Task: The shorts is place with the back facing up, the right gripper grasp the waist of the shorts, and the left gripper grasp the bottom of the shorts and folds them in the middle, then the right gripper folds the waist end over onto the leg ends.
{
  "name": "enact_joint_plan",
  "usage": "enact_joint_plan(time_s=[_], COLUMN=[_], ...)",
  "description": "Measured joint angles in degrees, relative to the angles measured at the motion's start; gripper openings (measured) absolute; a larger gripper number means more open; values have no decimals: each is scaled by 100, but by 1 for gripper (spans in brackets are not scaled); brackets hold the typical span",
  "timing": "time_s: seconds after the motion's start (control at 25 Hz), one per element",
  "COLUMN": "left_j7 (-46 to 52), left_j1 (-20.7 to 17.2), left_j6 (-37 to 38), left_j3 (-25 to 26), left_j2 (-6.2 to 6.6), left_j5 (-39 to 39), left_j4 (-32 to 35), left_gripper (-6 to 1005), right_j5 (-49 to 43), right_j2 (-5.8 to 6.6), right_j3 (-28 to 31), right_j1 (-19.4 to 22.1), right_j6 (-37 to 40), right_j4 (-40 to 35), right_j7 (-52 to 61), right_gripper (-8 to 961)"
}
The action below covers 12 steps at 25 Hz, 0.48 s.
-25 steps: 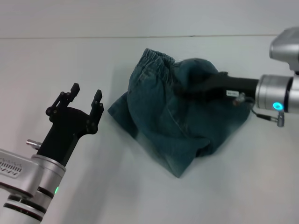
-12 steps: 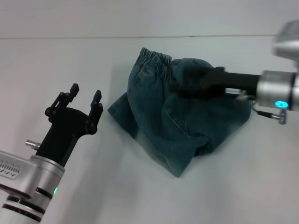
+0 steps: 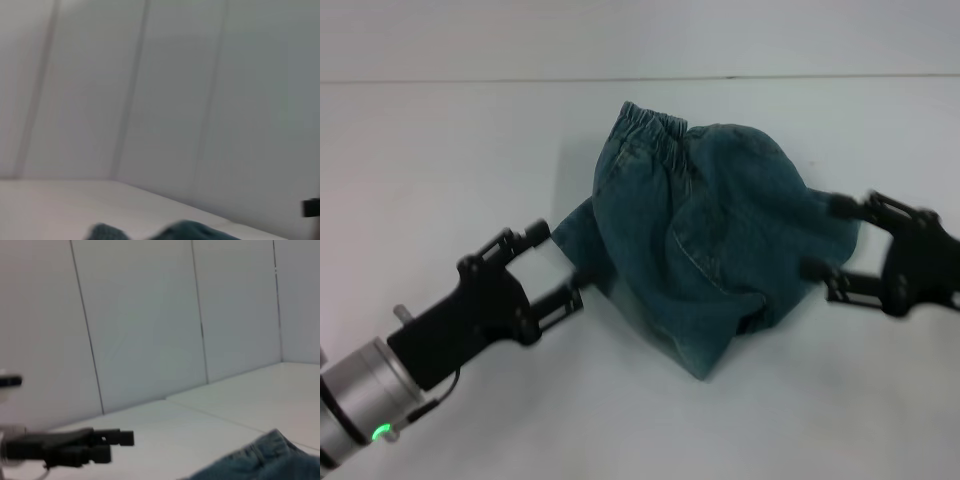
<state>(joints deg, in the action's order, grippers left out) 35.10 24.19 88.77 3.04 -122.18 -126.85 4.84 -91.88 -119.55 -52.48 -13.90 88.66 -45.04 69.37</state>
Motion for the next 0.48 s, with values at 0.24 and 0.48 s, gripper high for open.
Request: enact_joint_plan(time_s=[0.24,0.48], left_j7=[881,960], left_j1=[164,269], left_j6=[342,290], left_j3=[-1017,-1281], left_j2=[-179,-183], left_j5=[-45,-51], left_j4=[1005,1158], left_gripper=[831,900], right_j5=[-40,-50], right_j2=[-20,-3], right_j3=[202,324], right_j1=[517,488], right_j6=[9,-135], right_j4=[357,888], right_j7=[-1030,-1415], right_gripper=[946,946])
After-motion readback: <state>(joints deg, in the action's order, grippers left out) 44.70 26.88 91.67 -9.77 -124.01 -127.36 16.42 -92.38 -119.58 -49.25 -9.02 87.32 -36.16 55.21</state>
